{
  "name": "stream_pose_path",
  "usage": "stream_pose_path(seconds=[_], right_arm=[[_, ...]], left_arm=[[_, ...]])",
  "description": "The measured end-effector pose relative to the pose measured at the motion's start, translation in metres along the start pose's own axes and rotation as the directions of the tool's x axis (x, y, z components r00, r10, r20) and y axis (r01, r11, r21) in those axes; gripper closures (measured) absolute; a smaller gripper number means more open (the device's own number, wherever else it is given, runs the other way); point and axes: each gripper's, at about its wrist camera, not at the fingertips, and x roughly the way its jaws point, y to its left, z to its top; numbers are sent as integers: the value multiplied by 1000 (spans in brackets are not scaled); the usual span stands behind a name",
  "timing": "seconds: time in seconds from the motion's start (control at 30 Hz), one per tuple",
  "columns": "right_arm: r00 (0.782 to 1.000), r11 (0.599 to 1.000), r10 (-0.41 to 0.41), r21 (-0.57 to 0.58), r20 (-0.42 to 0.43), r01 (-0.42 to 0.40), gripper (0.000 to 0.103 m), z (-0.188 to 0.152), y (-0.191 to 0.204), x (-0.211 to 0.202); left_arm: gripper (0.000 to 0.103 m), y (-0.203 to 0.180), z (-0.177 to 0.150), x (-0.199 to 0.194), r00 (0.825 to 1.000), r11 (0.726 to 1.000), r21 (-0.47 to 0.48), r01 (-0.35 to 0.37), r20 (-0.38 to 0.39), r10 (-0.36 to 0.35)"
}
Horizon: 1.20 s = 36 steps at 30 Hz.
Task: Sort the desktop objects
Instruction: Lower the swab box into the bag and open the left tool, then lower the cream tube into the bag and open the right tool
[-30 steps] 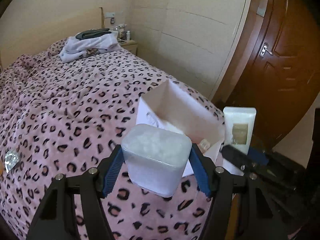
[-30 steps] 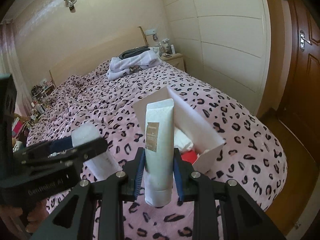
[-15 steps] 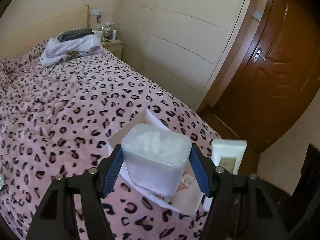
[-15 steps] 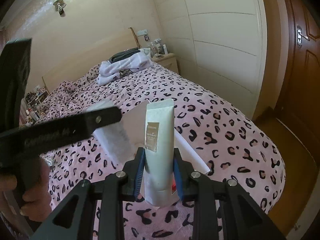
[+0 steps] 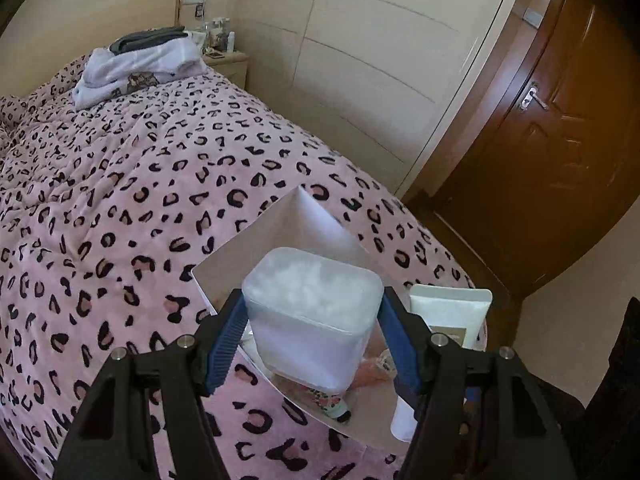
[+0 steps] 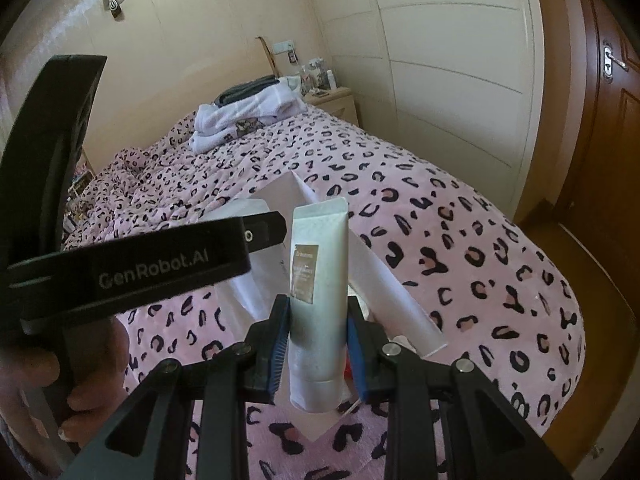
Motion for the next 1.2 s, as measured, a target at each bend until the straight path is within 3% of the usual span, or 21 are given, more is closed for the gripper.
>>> stream_pose_path(seconds=[0.6,0.87,1.03,1.1,1.2], right_arm=[[997,999,-32,-18,-69,31,75,-12,-5,35],[995,997,-63,-37,-71,61,75,-10,-2,31],[992,997,-69,-38,-103,65,74,-9,1,30],[991,997,-69,-28,-111,66,69,-9,1,30],[994,999,-33,4,-105,33,69,-8,0,24]], left_arm=[[36,0,-9,18,999,999,39,-30,-11,30],[36,8,-9,13,1000,1000,3,-11,-11,11],[32,11,-8,7,1000,1000,-12,5,5,-5],[27,9,-7,1,1000,1000,-1,-9,20,9],[27,9,-6,-9,999,1000,1,-12,35,12]])
